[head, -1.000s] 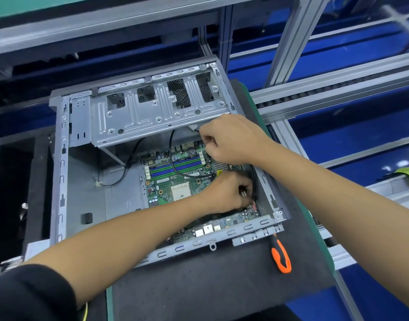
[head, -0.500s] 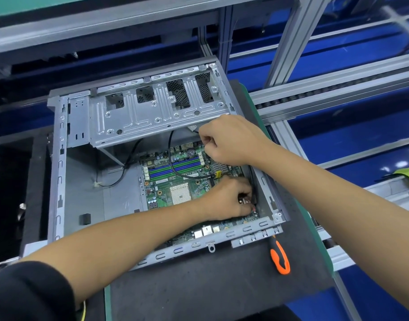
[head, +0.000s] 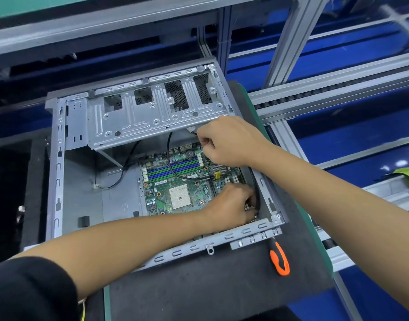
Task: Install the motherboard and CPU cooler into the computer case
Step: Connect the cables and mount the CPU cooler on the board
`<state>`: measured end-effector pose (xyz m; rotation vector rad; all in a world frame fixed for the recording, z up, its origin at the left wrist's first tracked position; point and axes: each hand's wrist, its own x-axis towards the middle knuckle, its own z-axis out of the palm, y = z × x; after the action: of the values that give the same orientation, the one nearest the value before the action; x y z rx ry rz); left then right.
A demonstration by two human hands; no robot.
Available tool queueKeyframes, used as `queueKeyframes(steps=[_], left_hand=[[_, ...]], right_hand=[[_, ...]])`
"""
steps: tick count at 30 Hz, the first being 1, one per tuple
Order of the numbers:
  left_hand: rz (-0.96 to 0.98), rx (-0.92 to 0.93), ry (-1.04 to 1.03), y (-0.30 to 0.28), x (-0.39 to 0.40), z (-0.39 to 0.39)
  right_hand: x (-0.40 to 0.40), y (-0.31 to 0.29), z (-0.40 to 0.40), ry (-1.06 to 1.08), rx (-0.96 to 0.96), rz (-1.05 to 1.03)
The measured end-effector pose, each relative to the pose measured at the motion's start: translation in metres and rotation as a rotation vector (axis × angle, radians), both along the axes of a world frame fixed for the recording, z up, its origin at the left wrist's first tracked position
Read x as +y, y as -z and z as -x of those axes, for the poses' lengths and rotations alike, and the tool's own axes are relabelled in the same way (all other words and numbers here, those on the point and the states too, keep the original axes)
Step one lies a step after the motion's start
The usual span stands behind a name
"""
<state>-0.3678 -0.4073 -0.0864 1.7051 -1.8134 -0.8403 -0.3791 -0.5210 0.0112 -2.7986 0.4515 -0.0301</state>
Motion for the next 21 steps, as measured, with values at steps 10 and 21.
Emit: queueKeyframes(steps=[10, 21], left_hand=[[-0.074, -0.038, -0.089, 0.000, -0.004, -0.002], [-0.035, -0.073, -0.024, -0.005, -0.003, -0.003]], right_hand=[[0.001, 0.000, 0.000, 0.000, -0.004, 0.010], [0.000, 0.001, -0.001, 0.002, 0.004, 0.012]])
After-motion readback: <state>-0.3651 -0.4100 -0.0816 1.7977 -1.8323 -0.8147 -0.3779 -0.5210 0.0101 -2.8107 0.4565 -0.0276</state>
